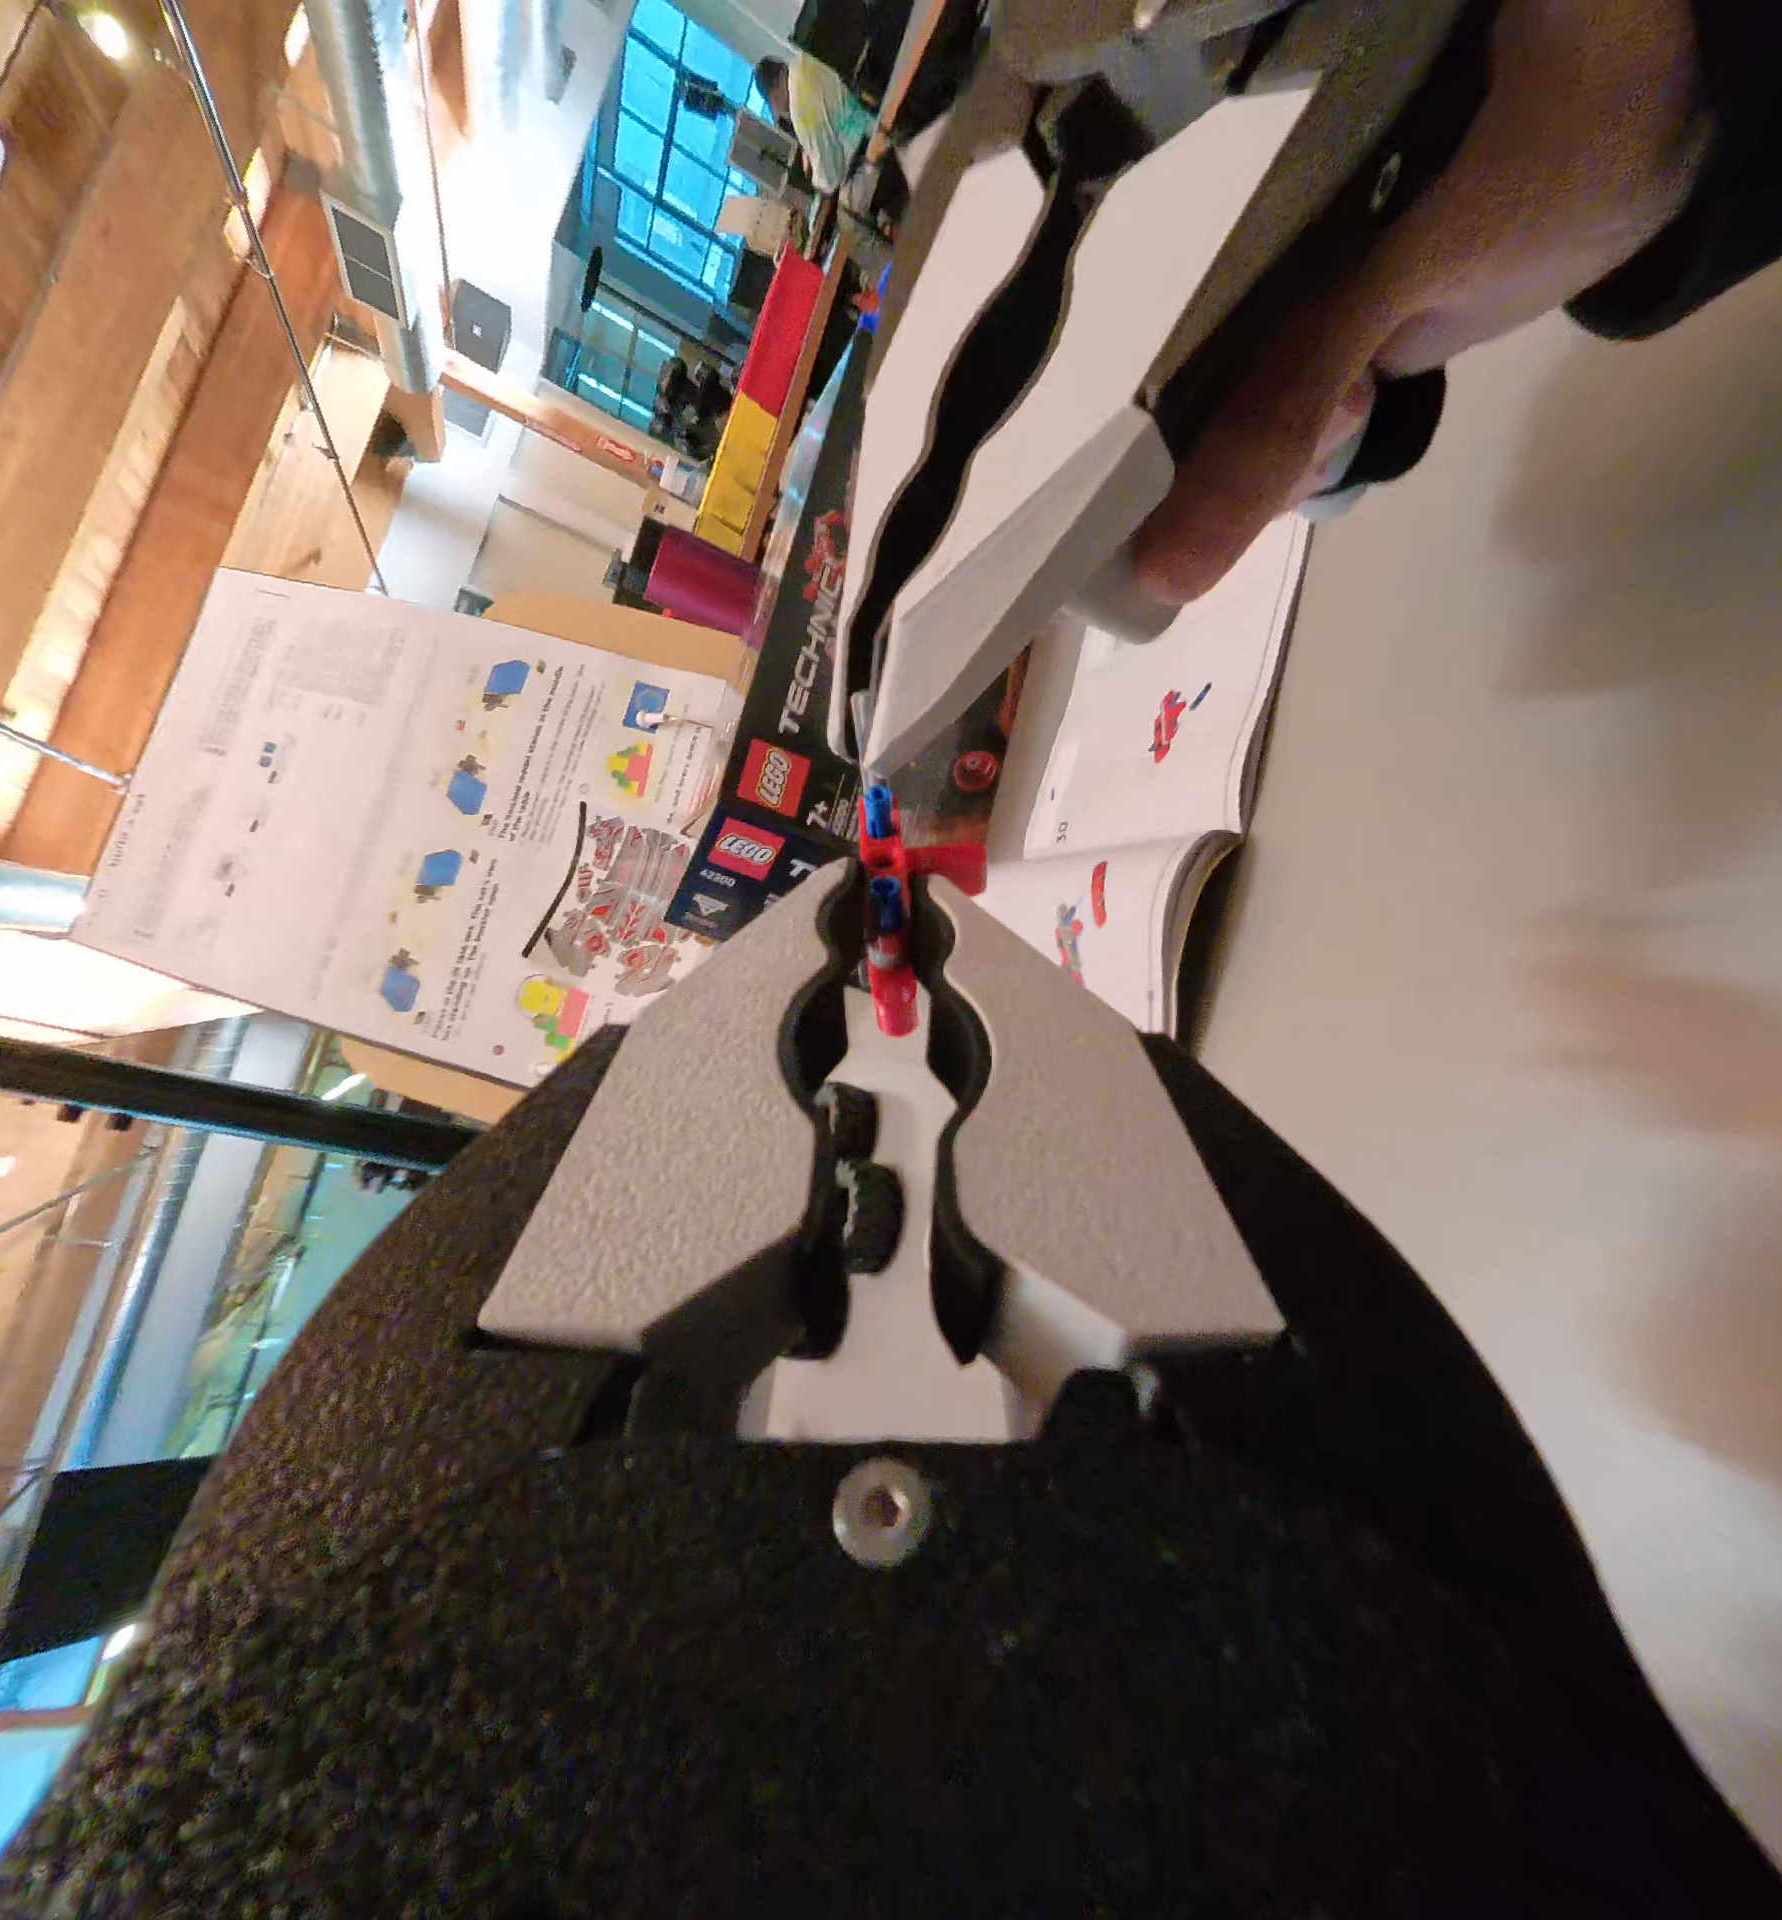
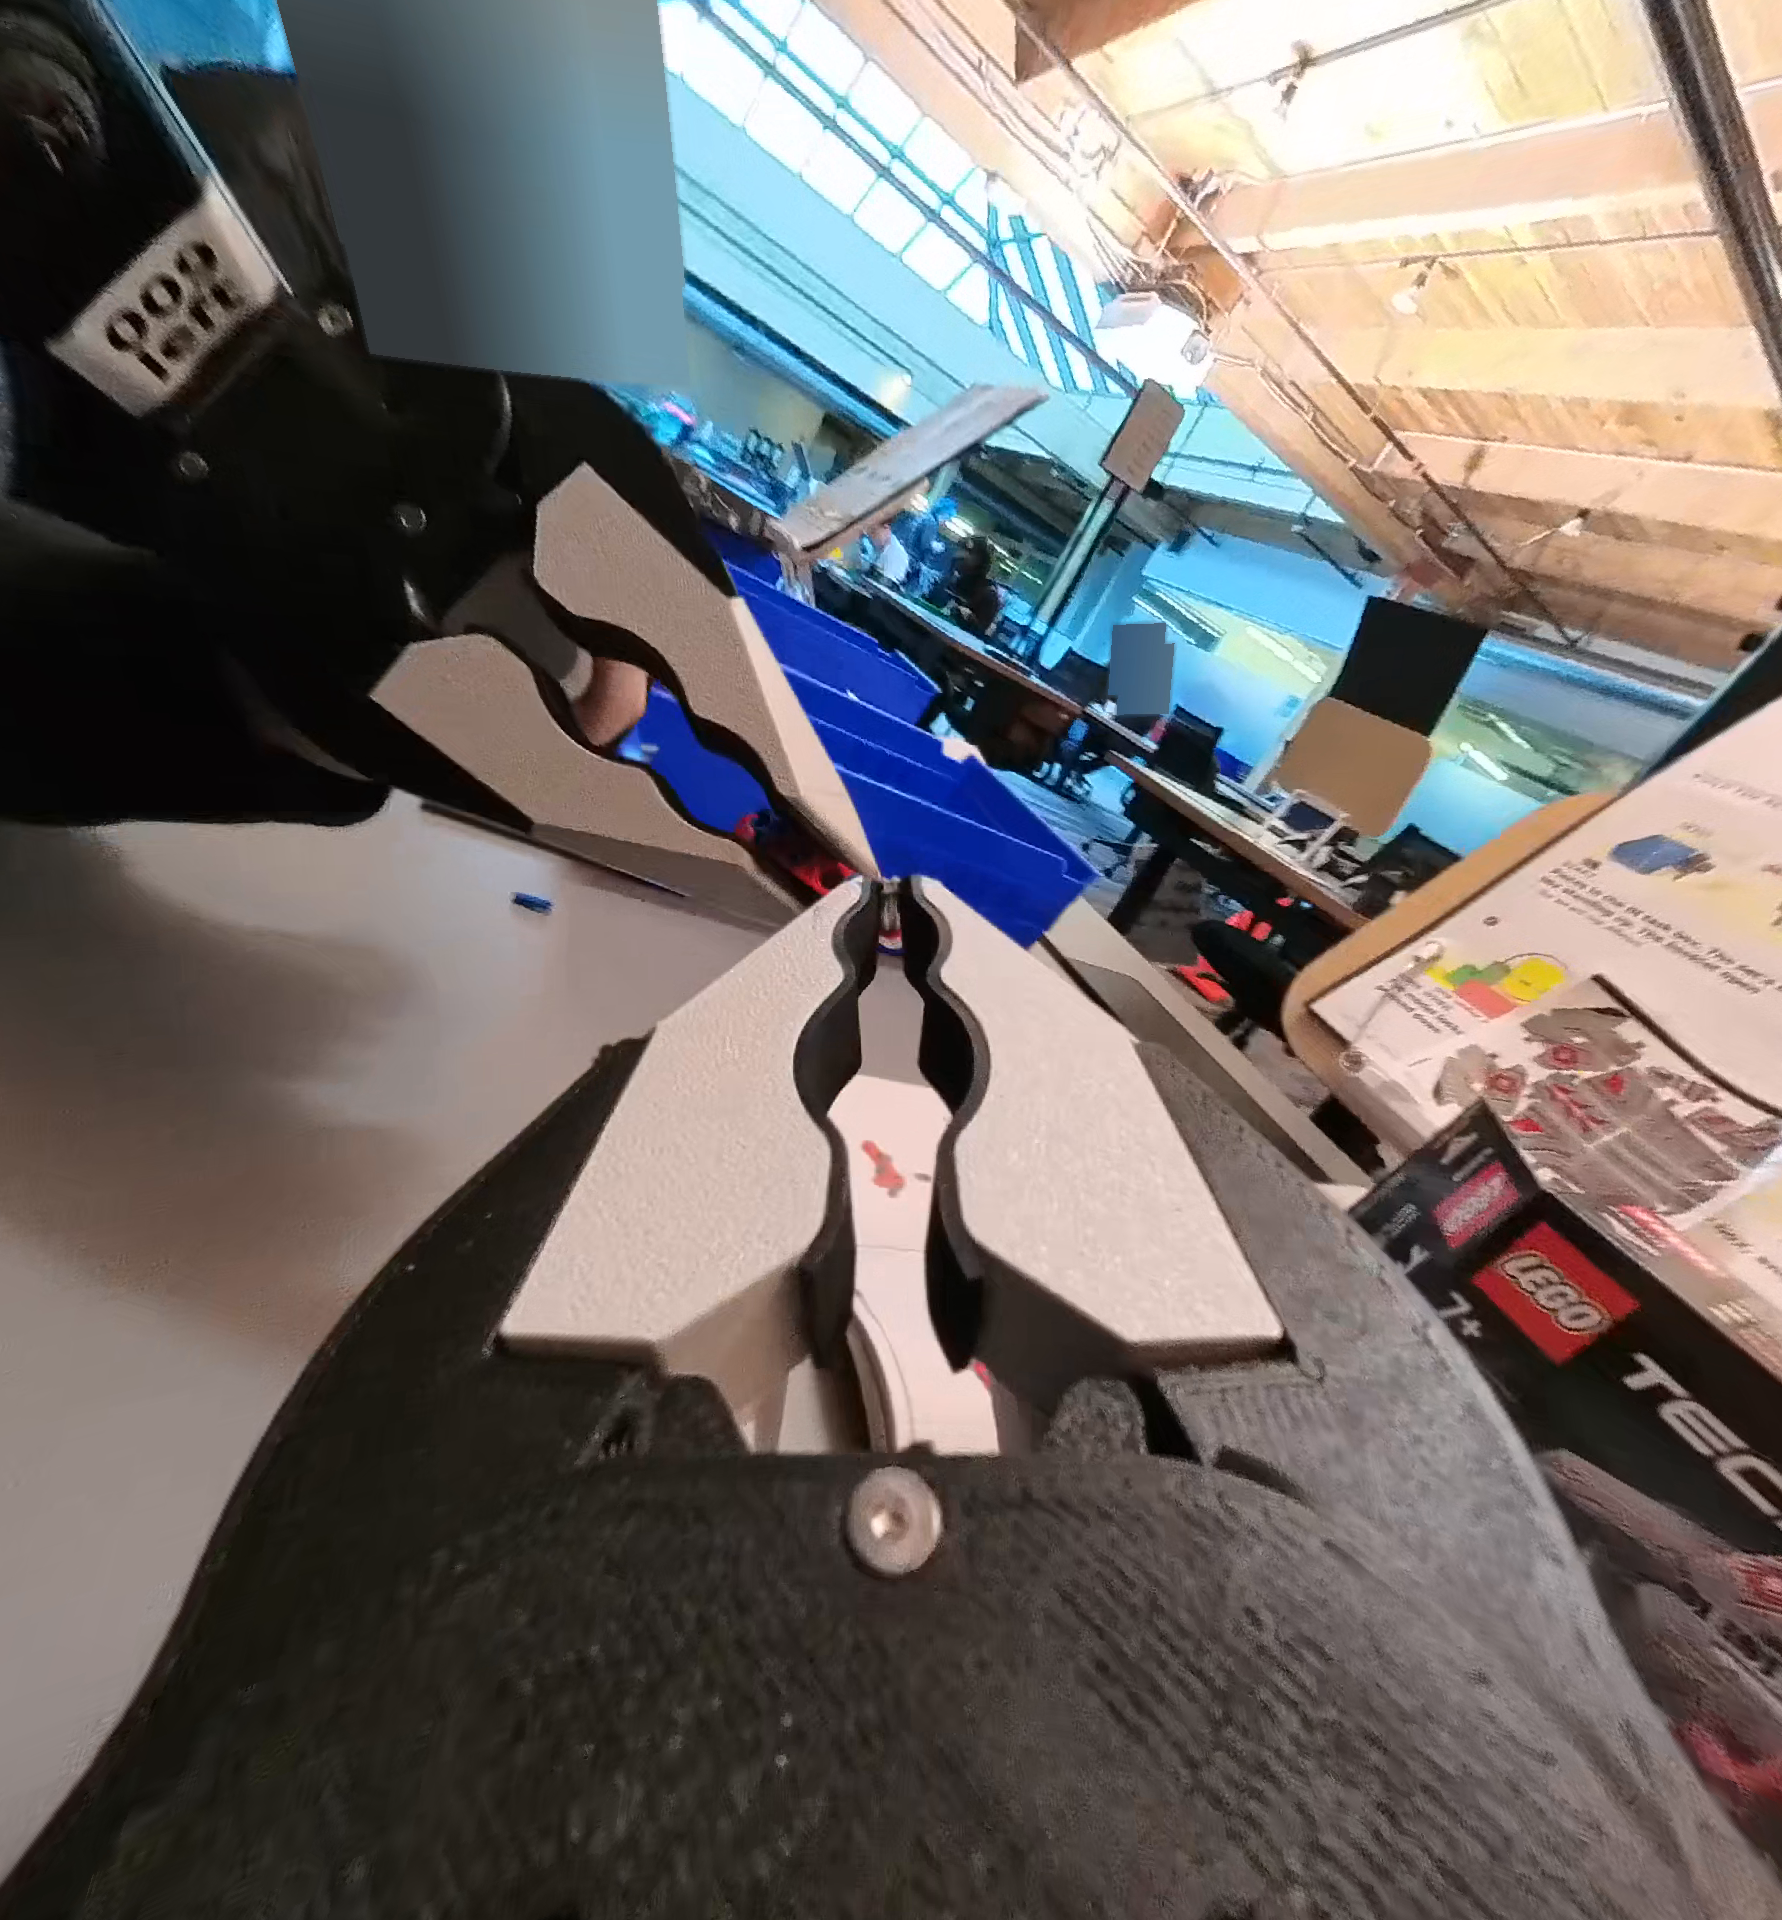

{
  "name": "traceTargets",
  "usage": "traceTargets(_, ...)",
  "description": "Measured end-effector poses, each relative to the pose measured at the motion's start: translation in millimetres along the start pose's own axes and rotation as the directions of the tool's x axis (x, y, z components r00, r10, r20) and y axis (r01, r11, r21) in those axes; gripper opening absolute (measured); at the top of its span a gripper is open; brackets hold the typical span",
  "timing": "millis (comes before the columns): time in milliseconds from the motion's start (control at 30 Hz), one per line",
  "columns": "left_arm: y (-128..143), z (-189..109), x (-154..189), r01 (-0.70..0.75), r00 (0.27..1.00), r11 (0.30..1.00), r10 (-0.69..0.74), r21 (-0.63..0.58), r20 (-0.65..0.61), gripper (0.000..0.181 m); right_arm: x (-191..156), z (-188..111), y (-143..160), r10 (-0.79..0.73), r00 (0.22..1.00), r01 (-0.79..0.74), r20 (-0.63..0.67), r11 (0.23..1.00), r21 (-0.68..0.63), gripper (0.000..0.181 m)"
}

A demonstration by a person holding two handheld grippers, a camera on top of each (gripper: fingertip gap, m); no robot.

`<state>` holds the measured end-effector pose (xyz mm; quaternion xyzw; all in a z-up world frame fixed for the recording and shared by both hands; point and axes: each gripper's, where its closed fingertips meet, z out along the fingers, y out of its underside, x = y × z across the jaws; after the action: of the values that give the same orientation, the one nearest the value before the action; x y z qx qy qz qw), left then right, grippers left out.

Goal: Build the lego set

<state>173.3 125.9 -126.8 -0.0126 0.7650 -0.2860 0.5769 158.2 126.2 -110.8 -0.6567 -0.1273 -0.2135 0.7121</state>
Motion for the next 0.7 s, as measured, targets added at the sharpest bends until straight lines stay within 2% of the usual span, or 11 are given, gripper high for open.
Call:
traceTargets(100, -2.4, 0.1, -0.4, 0.123, 0.992, 0.991, -0.121, 0.044, -0.032, 0.005, 3.0, -2.8, -2.2, 0.087, 0.996, -0.087, 0.022, 0.996, 0.035, 0.003)
traceTargets(200, -2.1, 1.8, 1.1, 0.195, 0.98, 0.979, -0.192, 0.053, -0.06, 0.005, 4.4, -3.5, 0.1, 0.075, 0.997, -0.075, 0.01, 0.997, 0.019, 0.003)
traceTargets(267, -0.2, 1.7, 1.4, 0.158, 0.987, 0.987, -0.156, 0.041, -0.045, 0.005, 4.4, -3.4, 1.5, 0.08, 0.997, -0.081, 0.01, 0.997, 0.011, 0.003)
traceTargets(367, 0.6, 1.4, -0.3, -0.032, 0.999, 0.999, 0.034, -0.034, 0.037, 0.004, 4.7, -3.8, 1.8, 0.063, 0.998, -0.063, 0.004, 0.998, 0.004, 0.003)
traceTargets(433, -0.3, 1.7, 0.6, -0.044, 0.998, 0.998, 0.046, -0.045, 0.036, 0.004, 4.7, -5.3, 2.7, 0.06, 0.998, -0.06, 0.013, 0.998, -0.001, 0.003)
traceTargets(500, -1.3, 1.6, 1.7, 0.019, 1.0, 1.0, -0.018, -0.021, 0.012, 0.004, 4.2, -5.8, 2.4, 0.067, 0.998, -0.067, 0.02, 0.998, 0.007, 0.003)
traceTargets(600, -5.1, 0.9, 2.1, 0.232, 0.971, 0.972, -0.228, 0.047, -0.075, 0.005, 3.8, -5.2, -1.9, 0.025, 1.0, -0.025, 0.004, 1.0, 0.013, 0.003)
traceTargets(633, -5.0, 0.7, 1.9, 0.257, 0.964, 0.965, -0.252, 0.059, -0.087, 0.005, 3.6, -4.0, -2.4, 0.062, 0.998, -0.062, 0.011, 0.998, 0.018, 0.003)
traceTargets(700, -3.0, 1.5, 2.0, 0.198, 0.979, 0.979, -0.194, 0.05, -0.06, 0.005, 3.6, -2.3, -0.9, 0.109, 0.994, -0.109, 0.019, 0.994, 0.014, 0.003)
